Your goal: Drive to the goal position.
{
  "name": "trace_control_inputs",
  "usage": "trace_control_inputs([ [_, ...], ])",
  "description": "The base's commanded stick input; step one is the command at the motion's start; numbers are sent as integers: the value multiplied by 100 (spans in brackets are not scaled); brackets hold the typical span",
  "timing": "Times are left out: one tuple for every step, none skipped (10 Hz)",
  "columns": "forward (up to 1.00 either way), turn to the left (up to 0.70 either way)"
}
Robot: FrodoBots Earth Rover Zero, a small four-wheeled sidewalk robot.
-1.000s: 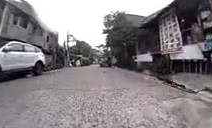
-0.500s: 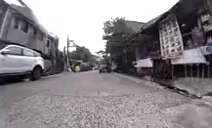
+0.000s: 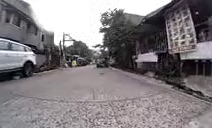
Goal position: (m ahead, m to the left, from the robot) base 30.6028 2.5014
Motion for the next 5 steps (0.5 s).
trace_control_inputs([
  [100, 27],
  [100, 27],
  [100, 27],
  [100, 27],
  [100, 27],
])
